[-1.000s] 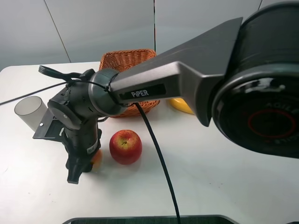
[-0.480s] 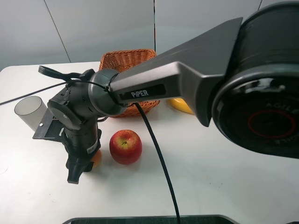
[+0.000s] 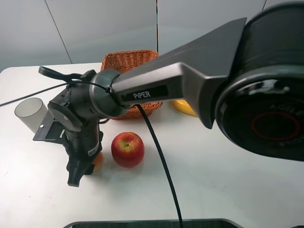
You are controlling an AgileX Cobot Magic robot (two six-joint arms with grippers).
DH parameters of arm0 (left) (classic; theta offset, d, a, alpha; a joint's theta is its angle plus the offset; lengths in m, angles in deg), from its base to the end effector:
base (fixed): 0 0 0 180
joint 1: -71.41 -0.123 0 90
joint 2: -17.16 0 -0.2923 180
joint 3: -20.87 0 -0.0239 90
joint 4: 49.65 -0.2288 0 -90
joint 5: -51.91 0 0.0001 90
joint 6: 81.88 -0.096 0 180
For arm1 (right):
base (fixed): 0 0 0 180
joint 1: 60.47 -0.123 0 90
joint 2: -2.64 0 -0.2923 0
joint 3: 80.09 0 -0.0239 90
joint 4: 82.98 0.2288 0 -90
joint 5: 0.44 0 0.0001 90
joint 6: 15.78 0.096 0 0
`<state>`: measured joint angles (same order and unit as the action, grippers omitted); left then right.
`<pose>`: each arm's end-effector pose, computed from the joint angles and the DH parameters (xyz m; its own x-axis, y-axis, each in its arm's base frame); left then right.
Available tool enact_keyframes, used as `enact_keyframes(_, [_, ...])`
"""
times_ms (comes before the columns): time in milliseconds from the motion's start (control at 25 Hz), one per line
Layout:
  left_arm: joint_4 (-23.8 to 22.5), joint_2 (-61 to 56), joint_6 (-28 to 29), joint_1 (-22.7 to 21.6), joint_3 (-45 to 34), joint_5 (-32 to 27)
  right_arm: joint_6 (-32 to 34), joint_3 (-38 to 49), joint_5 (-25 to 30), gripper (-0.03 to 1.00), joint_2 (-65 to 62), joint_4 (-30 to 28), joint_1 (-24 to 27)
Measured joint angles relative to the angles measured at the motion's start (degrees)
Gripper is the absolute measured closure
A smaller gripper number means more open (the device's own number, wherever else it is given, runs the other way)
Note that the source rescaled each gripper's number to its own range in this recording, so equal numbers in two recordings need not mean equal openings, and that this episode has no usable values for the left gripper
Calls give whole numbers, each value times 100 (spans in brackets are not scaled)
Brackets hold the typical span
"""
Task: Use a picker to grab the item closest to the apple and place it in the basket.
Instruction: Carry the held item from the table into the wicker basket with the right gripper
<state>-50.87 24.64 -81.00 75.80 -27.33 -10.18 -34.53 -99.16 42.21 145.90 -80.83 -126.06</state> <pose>-0.0292 0.0041 0.2650 -0.4648 0.0303 -0.8849 0.0574 0.9983 0.0040 0.1873 0.4187 0.0956 -0.1150 -0.9675 -0.2252 -0.9908 0.1280 -0.0437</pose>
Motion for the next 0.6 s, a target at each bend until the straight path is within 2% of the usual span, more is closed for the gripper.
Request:
enact_keyframes(240, [0,0,0,0,0,0,158,-31,194,96,-498,104,0])
enact_keyframes(480, [0,0,-11,0,0,0,458,-31,837,96,-1017,211,0])
enact_keyframes(600, [0,0,-11,0,0,0,656,-31,962,96,-1312,371,59])
